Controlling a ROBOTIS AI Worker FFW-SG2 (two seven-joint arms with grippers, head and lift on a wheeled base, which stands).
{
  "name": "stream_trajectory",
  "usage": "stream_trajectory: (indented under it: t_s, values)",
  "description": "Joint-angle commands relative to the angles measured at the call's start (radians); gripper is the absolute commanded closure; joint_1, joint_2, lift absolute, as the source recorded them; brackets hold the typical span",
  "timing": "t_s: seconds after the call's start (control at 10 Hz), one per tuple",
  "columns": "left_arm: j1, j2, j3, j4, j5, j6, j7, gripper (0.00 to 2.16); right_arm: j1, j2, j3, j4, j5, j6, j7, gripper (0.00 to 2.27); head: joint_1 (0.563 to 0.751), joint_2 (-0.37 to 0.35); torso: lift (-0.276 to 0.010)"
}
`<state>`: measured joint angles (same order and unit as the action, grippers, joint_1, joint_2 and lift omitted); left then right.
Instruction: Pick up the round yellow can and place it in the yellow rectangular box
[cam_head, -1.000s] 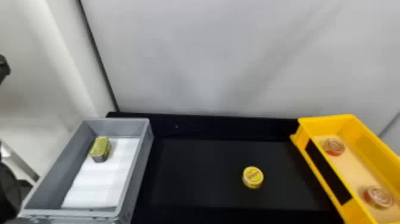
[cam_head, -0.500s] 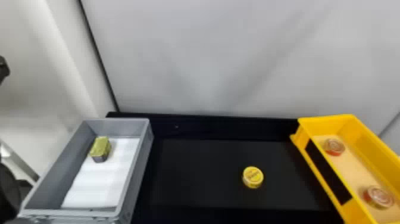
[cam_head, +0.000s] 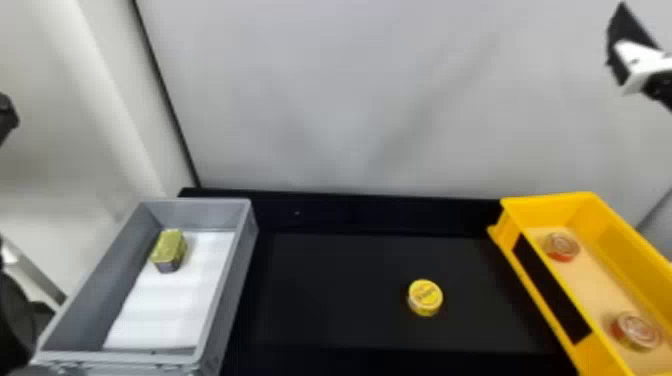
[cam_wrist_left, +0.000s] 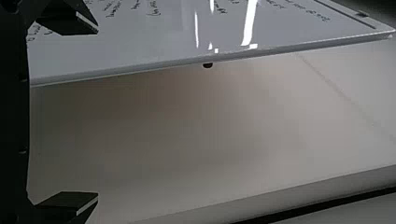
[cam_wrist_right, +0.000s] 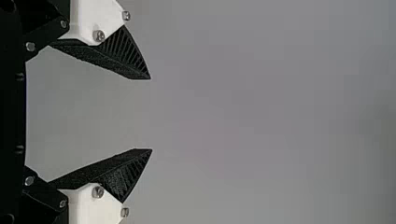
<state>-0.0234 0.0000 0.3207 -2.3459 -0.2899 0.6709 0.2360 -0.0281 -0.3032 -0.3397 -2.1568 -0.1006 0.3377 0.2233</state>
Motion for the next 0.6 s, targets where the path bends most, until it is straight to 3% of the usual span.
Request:
stream_trajectory:
  t_s: [0.0, 0.3, 0.5]
  values:
    - [0.002, -0.003, 0.000, 0.002, 0.000, 0.001, 0.000, 0.03, 0.020, 0.035, 0.037, 0.002, 0.009, 0.029, 0.051, 0.31, 0.694, 0.014, -0.068]
    - [0.000, -0.003, -0.001, 0.010, 0.000, 0.001, 0.000, 0.03, 0.057, 0.046, 0.143, 0.045, 0.025, 0.031, 0.156, 0.27, 0.694, 0.014, -0.068]
    - [0.000, -0.003, -0.001, 0.017, 0.002, 0.001, -0.001, 0.03, 0.100, 0.065, 0.214, 0.081, 0.010, -0.043, 0.154, 0.15, 0.694, 0.014, -0.068]
